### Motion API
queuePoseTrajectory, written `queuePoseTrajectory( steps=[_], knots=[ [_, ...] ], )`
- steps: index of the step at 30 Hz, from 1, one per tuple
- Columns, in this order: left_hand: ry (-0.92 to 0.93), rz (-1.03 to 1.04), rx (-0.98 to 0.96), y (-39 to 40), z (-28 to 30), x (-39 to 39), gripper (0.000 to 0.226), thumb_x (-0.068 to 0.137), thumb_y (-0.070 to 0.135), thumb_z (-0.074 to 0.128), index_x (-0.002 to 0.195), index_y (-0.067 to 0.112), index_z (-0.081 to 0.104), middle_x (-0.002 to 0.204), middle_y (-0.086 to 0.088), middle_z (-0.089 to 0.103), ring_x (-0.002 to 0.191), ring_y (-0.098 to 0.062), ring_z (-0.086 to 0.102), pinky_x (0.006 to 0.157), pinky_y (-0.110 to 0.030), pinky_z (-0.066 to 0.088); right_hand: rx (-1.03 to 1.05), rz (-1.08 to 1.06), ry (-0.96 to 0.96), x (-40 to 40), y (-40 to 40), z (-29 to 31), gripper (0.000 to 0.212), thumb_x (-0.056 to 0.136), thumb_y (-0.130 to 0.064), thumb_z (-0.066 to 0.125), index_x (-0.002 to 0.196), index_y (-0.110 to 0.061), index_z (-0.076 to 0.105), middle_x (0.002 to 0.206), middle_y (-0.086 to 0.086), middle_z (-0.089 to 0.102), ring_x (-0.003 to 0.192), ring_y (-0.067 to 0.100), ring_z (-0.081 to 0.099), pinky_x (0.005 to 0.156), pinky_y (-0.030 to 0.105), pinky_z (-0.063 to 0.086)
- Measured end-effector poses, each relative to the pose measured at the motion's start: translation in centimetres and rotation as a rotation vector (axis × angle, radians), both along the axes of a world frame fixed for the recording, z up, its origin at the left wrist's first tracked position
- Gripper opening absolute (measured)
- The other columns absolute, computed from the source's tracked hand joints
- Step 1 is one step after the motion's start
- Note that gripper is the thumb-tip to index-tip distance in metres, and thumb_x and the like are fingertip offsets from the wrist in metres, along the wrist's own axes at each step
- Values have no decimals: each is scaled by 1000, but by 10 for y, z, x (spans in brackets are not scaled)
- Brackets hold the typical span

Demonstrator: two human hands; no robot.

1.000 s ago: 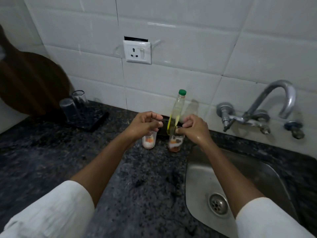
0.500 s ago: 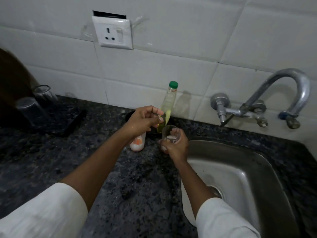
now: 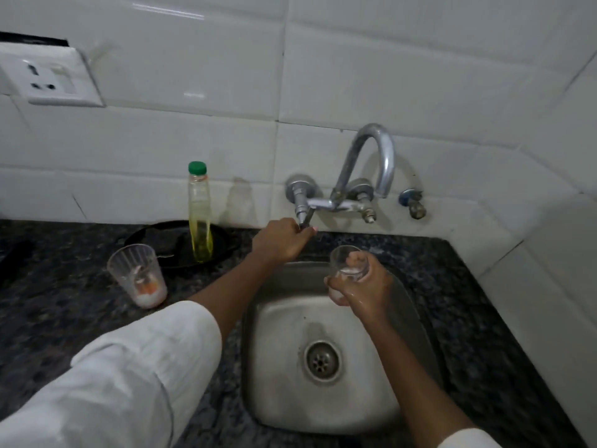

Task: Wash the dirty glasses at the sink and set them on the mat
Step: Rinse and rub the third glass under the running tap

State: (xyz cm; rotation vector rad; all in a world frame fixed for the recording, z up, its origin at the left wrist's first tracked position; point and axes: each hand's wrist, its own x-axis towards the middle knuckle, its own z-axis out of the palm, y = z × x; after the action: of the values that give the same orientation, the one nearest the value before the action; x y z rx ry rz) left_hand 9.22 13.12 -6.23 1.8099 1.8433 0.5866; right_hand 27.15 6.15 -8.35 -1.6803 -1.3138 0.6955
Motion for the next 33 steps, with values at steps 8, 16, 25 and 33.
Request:
queuePoseTrajectory(
  steps=[8, 16, 25, 33],
  knots=[
    [79, 331, 61, 6, 3, 34, 74, 92, 72, 33, 89, 7, 67, 97, -18, 69, 91, -38, 65, 76, -42, 48, -25, 113, -11, 48, 13, -8, 59, 53, -22, 94, 103, -22, 63, 96, -7, 63, 91, 14, 62, 78, 24, 47],
    [-76, 321, 78, 8, -3, 31, 79, 89, 73, 20, 70, 11, 65, 80, -14, 68, 75, -34, 62, 66, -38, 42, -24, 190, 39, 42, 21, -2, 57, 54, -22, 93, 101, -22, 61, 96, -6, 63, 88, 11, 60, 76, 23, 46],
    [-171, 347, 69, 15, -9, 29, 72, 89, 57, 23, 92, 7, 73, 93, -16, 73, 85, -34, 66, 84, -47, 53, 8, 162, 56, 37, 22, 3, 53, 50, -21, 94, 91, -27, 61, 82, -17, 62, 75, 1, 60, 71, 17, 49],
    [-390, 371, 50, 0, -8, 36, 68, 97, 62, 31, 94, 7, 71, 90, -15, 73, 82, -32, 68, 81, -46, 56, 29, 133, 73, 38, 16, 6, 48, 48, -22, 93, 87, -24, 64, 78, -15, 65, 67, -5, 59, 62, 15, 48]
  ],
)
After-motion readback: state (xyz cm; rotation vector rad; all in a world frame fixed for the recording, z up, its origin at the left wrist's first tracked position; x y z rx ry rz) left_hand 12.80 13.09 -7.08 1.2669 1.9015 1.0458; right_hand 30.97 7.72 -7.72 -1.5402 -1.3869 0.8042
